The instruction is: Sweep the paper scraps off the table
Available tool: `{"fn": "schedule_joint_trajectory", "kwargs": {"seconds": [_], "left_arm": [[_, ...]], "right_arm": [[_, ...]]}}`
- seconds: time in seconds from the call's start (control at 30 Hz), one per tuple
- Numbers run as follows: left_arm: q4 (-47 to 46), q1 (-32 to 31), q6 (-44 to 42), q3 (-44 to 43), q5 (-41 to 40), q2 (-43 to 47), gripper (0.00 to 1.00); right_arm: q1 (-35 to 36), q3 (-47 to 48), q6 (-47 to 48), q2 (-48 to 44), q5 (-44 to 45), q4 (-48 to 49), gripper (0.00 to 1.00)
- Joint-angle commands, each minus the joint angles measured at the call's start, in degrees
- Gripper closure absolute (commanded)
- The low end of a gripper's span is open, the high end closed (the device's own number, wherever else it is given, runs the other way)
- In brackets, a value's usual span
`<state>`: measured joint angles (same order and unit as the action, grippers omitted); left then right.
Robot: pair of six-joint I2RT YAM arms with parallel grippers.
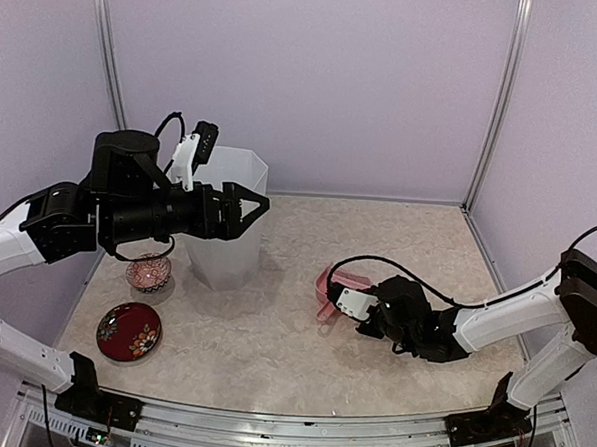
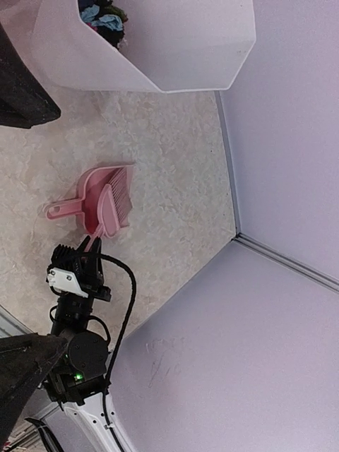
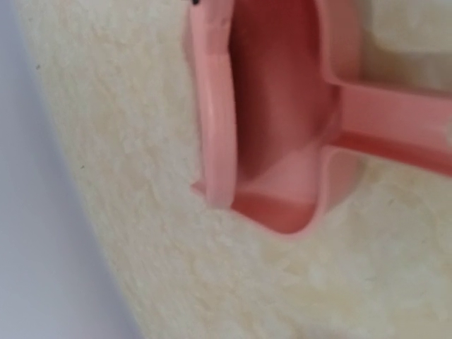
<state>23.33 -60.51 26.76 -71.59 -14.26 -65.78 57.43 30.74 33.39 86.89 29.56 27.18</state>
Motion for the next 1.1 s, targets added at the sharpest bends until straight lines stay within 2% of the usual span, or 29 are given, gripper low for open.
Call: {"fn": "schedule_joint_trajectory", "kwargs": {"seconds": [0.0, 0.1, 0.3, 0.57, 0.73, 0.87, 1.07], "left_arm": [[1.2, 0.5, 0.1, 1.0, 0.7, 0.1, 0.01], [1.5, 0.6, -0.1, 1.1, 0.7, 0.3, 0.01], [2.2, 1.5, -0.6, 0.5, 1.4, 0.9, 0.01], [3.1, 2.9, -0.9, 0.6, 1.7, 2.4, 0.01], [3.8, 4.0, -1.2, 0.6, 1.3, 3.7, 0.01], [3.6, 5.4, -1.5, 0.9, 1.8, 4.5, 0.01], [3.6, 7.6, -1.7, 1.0, 2.8, 5.5, 0.01]], "right_arm": [[1.8, 1.4, -1.9, 1.5, 1.6, -1.4, 0.79], [2.7, 1.6, -2.5, 0.9, 1.9, -2.4, 0.7], [4.5, 2.0, -4.4, -1.2, 2.4, -4.6, 0.6], [5.6, 2.7, -11.6, -6.8, -4.4, -11.5, 0.42], [5.6, 2.7, -15.9, -13.2, -9.3, -14.0, 0.26], [5.5, 3.9, -17.3, -16.4, -9.7, -15.7, 0.12], [4.0, 5.6, -19.9, -17.5, -9.0, -18.8, 0.03]]}}
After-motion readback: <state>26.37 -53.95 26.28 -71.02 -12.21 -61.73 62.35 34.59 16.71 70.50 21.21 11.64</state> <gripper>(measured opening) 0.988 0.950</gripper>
